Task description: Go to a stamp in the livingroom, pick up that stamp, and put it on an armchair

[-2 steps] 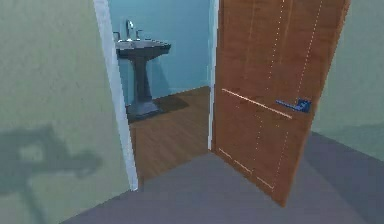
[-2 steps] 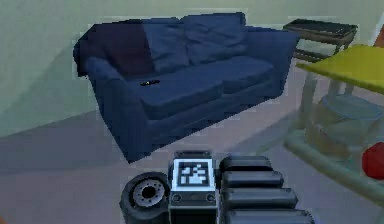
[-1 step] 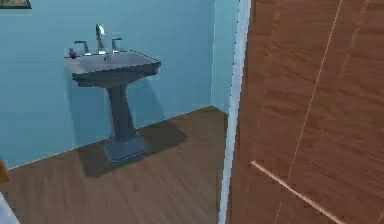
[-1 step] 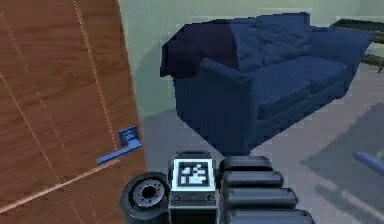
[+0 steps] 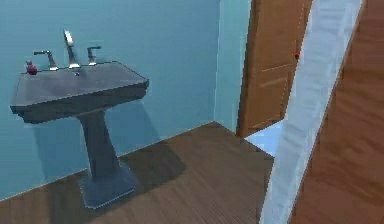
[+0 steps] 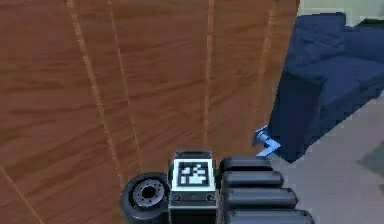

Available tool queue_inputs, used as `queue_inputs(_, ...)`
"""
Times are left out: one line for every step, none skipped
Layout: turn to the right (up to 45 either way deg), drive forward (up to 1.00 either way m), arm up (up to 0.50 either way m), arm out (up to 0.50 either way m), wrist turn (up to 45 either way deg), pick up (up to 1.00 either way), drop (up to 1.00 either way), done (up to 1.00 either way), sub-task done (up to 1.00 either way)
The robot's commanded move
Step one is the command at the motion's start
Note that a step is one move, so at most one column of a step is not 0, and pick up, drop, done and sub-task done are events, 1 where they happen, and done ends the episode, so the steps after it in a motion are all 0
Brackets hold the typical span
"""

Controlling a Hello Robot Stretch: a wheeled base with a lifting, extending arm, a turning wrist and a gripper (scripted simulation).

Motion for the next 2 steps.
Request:
queue_inputs(-33.0, 0.0, 0.0, 0.0, 0.0, 0.0, 0.0, 0.0, 0.0)
queue_inputs(0.0, 0.45, 0.0, 0.0, 0.0, 0.0, 0.0, 0.0, 0.0)
